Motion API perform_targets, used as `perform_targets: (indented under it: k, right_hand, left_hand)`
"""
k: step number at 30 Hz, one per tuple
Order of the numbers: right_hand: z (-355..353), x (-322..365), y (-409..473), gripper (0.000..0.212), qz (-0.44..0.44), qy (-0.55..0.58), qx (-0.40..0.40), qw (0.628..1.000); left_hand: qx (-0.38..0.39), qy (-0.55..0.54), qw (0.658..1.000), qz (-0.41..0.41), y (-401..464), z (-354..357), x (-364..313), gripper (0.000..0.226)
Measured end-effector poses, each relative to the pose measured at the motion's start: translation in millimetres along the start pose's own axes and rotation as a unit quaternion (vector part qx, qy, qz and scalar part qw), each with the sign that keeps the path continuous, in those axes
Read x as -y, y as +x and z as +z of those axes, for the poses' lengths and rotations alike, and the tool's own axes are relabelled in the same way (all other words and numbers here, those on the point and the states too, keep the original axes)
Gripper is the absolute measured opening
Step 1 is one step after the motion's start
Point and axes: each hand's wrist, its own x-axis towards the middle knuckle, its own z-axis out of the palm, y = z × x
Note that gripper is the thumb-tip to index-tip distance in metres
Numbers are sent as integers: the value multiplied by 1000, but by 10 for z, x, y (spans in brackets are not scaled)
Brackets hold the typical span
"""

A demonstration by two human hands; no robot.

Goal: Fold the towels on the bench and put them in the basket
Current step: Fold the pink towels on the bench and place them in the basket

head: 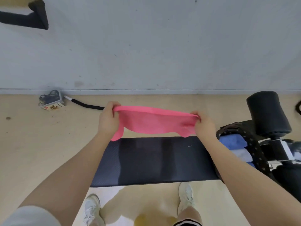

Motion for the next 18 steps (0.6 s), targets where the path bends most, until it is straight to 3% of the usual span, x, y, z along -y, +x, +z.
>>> perform_targets:
  k: [2,5,8,10,12,15,18]
  right_hand:
    - [-36,-153,-55,47,-63,-75,37,994]
    - [215,-529,-176,40,-210,-202,72,954]
    - [816,-1128,-232,42,-242,-260,122,927]
    - [1298,-1547,-222,53,-242,-256,149,924]
    - [1691,-1867,-220,51,-243,-217,159,932]
    - [2039,-2143,-177,40,-279,-193,77,938]
    - [2088,-2232,-223,36,-322,-172,25,931]
  left_hand:
    - [13,0,1000,-7,-111,52,4,31]
    - [136,69,988,21,-303,332,456,30]
    - [239,112,964,-12,-541,793,1164,30]
    - [244,143,959,-6,-659,1119,1610,31]
    - [236,163,958,19,-781,1365,1920,36]
    - [175,181,966,64,-884,1636,2183,57]
    - [130,197,968,88,-907,1765,2227,41]
